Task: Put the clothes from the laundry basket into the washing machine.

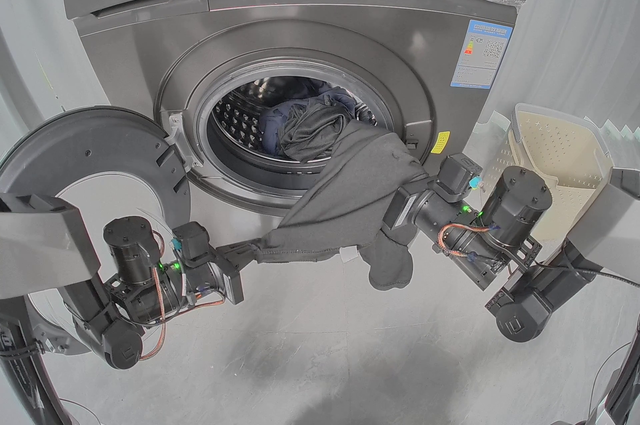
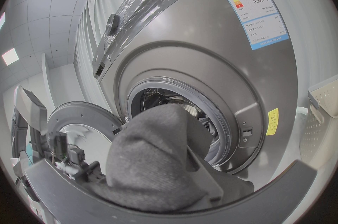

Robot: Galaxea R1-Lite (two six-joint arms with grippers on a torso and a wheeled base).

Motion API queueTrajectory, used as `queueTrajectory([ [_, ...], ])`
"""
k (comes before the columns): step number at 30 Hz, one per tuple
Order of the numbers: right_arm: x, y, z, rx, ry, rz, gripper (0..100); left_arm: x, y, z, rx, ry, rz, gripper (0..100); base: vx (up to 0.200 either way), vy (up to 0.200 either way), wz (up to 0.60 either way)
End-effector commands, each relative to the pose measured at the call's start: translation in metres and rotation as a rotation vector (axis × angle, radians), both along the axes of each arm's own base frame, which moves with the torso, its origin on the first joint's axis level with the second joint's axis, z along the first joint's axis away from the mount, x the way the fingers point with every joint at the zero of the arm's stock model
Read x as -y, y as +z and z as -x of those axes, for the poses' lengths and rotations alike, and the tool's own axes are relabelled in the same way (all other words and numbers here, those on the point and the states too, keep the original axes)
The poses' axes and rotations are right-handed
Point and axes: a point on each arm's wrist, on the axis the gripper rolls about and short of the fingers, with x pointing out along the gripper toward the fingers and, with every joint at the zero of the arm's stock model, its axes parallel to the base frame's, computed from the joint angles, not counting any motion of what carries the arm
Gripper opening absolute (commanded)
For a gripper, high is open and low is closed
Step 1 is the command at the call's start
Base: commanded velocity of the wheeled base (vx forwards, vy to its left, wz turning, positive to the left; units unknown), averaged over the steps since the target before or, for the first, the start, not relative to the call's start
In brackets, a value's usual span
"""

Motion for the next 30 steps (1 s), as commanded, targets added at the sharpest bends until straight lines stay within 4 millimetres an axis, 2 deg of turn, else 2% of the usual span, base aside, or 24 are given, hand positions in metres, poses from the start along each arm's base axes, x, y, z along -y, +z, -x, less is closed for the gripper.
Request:
queueTrajectory([
  [1,-0.005,0.006,0.005,0.015,0.020,-0.014,0,-0.006,-0.039,-0.007,-0.117,-0.004,-0.053,0,0.000,0.000,0.00],
  [2,-0.009,0.005,0.008,0.008,0.034,-0.015,0,-0.004,-0.049,-0.009,-0.138,-0.019,-0.069,0,0.000,0.000,0.00],
  [5,-0.018,0.004,0.015,0.004,0.055,-0.020,0,0.000,-0.058,-0.010,-0.156,-0.036,-0.082,0,0.000,0.000,0.00],
  [12,-0.025,0.006,0.017,0.005,0.060,-0.032,0,0.004,-0.059,-0.010,-0.156,-0.046,-0.080,0,0.000,0.000,0.00],
  [13,-0.025,0.005,0.016,0.004,0.057,-0.031,0,0.004,-0.059,-0.010,-0.156,-0.044,-0.076,100,0.000,0.000,0.00],
  [17,-0.021,0.000,0.009,-0.008,0.037,-0.022,0,0.001,-0.054,0.001,-0.167,-0.044,-0.080,100,0.000,0.000,0.00],
  [21,-0.015,-0.003,-0.001,-0.008,0.008,-0.017,0,-0.001,-0.046,0.035,-0.214,-0.086,-0.104,100,0.000,0.000,0.00],
  [22,-0.015,-0.003,-0.001,-0.006,0.008,-0.017,0,-0.001,-0.045,0.036,-0.213,-0.088,-0.104,100,0.000,0.000,0.00],
  [24,-0.014,-0.003,-0.006,0.000,0.002,-0.021,0,-0.001,-0.037,0.052,-0.209,-0.114,-0.111,100,0.000,0.000,0.00],
  [30,-0.022,-0.010,-0.009,-0.005,0.015,-0.015,0,0.000,-0.015,0.062,-0.147,-0.136,-0.073,100,0.000,0.000,0.00],
])
